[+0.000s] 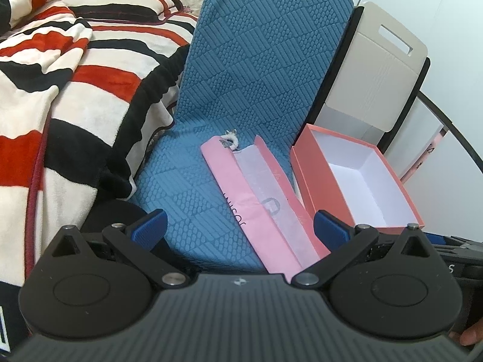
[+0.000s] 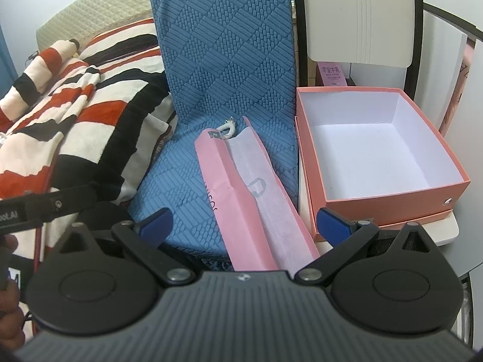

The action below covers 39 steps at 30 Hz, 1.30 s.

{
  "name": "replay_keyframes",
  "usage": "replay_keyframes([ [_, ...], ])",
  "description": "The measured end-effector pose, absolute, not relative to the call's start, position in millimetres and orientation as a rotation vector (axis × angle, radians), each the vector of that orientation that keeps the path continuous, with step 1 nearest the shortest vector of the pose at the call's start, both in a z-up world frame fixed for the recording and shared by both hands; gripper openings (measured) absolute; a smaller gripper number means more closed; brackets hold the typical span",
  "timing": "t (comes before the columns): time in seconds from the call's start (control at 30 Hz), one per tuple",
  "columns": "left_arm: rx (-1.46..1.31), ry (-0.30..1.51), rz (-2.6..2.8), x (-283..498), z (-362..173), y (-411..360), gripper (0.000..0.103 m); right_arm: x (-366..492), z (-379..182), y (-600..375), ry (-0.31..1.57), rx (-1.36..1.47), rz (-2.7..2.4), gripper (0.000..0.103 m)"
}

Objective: Organize objects
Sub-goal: 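Move both grippers toward the pink paper bag on the blue cushion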

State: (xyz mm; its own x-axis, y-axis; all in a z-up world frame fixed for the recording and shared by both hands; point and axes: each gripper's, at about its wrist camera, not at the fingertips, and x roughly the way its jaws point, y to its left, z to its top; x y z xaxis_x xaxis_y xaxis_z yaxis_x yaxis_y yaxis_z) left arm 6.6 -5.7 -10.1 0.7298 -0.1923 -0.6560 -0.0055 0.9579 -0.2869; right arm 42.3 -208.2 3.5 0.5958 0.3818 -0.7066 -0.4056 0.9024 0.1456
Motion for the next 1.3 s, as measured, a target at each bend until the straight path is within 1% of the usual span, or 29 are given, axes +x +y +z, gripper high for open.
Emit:
replay_keyframes([
  [0.37,-0.256,0.748,-0.097,9.3,-10.2,-8.9,0.103,43.5,1.8,-206.4,0.805,-0.046,0.481,0.103],
  [0.83,-0.266,0.785,-0.1,20.1,-29.1,-12.1,0.103,49.1,-13.1,-209.9,0.831,-0.042,0.484,0.103],
  [1.1,-0.266,0.81,-0.139,40.3,-41.0,-14.6,0.103,65.2,-30.6,-205.6,0.84,-0.022,0.514,0.103],
  [1.3,-0.227,0.794,-0.154,60.1,-53.0,-24.0,0.103,82.5,-42.8,-202.5,0.849,-0.032,0.493,0.103],
])
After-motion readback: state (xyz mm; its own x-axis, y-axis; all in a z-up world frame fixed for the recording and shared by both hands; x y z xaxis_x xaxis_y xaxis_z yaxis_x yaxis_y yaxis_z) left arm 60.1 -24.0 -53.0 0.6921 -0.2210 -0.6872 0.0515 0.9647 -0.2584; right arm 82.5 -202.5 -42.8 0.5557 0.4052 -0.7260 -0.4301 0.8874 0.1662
